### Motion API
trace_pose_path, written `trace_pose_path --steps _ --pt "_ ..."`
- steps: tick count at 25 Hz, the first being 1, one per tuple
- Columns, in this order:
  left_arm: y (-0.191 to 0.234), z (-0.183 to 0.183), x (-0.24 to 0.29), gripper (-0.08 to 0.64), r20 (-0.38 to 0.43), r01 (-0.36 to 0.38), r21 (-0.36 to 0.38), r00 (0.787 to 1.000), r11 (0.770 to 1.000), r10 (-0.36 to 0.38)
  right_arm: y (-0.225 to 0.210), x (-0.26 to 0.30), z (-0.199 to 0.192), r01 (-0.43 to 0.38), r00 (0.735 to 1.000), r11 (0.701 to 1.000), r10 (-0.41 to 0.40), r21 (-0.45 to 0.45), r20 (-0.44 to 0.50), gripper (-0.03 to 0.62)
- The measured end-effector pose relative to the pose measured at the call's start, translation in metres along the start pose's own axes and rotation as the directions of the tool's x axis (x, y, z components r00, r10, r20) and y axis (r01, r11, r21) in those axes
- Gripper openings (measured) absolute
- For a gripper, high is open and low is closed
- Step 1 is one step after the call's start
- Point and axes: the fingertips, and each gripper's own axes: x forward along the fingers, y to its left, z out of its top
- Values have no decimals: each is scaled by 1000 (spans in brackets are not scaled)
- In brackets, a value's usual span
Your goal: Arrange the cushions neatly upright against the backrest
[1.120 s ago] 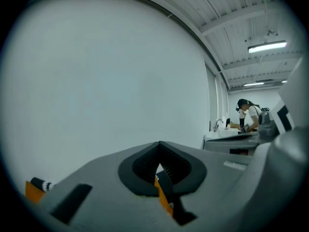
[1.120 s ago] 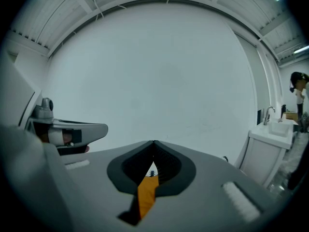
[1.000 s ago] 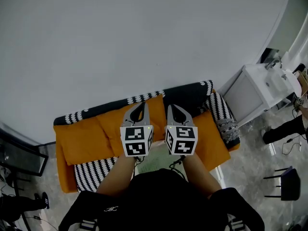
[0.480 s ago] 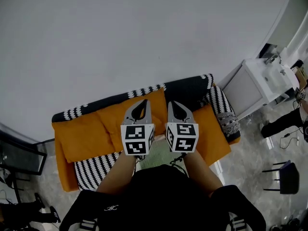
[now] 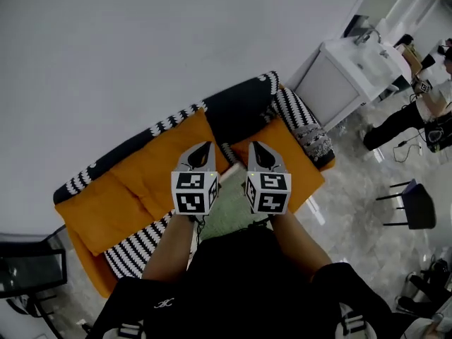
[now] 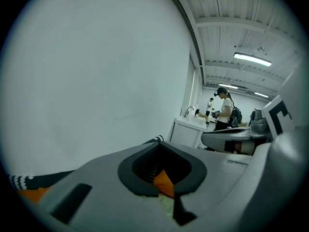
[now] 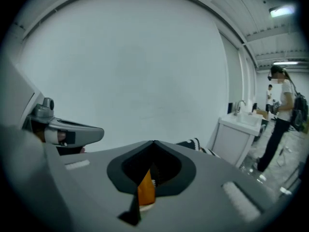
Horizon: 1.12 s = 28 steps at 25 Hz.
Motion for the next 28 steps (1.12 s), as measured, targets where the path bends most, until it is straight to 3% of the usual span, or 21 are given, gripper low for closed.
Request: trace_pose_path --steps 6,11,13,17,22,25,28 --pt "-55 -39 82 8 -160 125 64 981 990 -114 -128 7 -70 160 981 961 -130 224 -142 8" --pt "-106 -59 179 9 -272 190 120 950 975 -151 -239 25 -126 269 949 914 -197 303 -248 34" --pt "-129 -72 224 71 -321 224 117 930 968 -177 -281 33 -149 287 939 901 -199 324 -279 46" --pt "-171 -116 310 173 -442 312 133 868 941 -225 -352 46 -208 339 909 879 -215 334 -357 96" --pt "-207 -172 392 292 -540 416 148 794 897 -279 -418 60 -287 423 855 821 -222 383 -469 152" --pt "-212 -213 426 314 -618 458 172 739 872 -267 -439 58 -340 475 823 760 -205 444 -530 195" --pt "-197 -254 453 329 -693 466 162 682 870 -236 -449 59 -388 524 797 681 -179 512 -577 229"
